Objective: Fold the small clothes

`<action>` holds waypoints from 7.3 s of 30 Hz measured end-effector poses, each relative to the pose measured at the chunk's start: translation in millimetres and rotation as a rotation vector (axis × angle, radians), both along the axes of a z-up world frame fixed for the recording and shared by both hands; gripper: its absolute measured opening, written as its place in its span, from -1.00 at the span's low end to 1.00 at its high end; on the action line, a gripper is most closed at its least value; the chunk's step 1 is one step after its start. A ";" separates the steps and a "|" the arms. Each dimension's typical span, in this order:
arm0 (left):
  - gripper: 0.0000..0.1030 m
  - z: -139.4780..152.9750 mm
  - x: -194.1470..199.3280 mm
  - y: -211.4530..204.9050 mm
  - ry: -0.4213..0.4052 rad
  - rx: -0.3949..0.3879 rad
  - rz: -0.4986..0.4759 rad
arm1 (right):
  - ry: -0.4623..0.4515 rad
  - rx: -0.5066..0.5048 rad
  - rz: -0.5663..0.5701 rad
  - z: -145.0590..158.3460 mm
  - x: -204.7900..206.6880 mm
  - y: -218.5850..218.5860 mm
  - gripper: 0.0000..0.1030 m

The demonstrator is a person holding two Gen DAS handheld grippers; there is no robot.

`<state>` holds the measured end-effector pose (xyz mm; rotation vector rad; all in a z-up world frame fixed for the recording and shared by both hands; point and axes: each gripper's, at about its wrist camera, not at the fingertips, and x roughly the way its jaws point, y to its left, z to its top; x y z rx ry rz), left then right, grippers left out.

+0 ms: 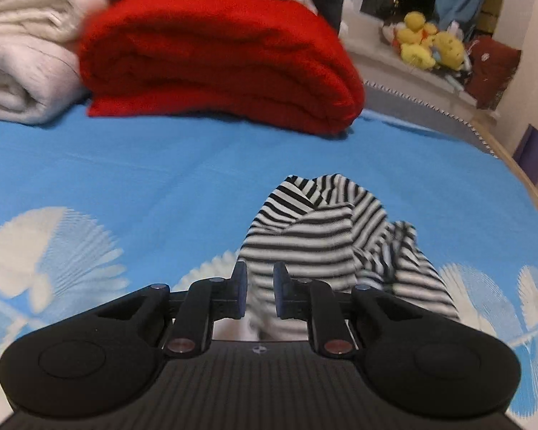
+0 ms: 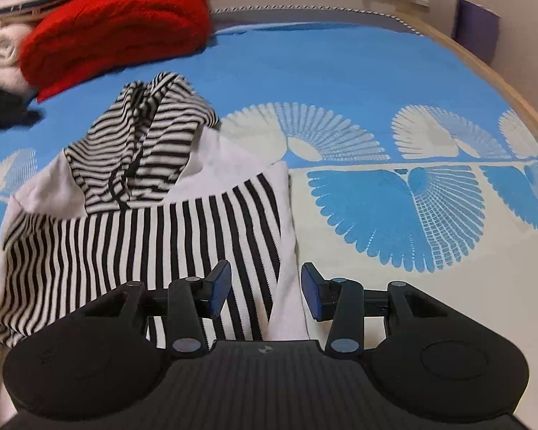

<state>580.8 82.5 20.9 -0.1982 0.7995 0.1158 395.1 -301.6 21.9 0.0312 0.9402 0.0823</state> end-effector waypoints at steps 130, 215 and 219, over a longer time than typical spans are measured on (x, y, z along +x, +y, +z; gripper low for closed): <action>-0.68 -36.2 -217.5 26.8 0.317 -0.252 -0.061 | 0.263 0.463 -0.273 -53.3 -9.6 -12.5 -0.62; -0.63 -68.8 -469.9 30.8 0.488 -0.192 0.077 | 0.246 0.064 -0.254 -46.1 -248.8 -85.2 0.17; -0.61 -69.1 -469.4 27.6 0.485 -0.177 0.066 | 0.245 0.044 -0.246 -47.5 -248.1 -84.3 0.17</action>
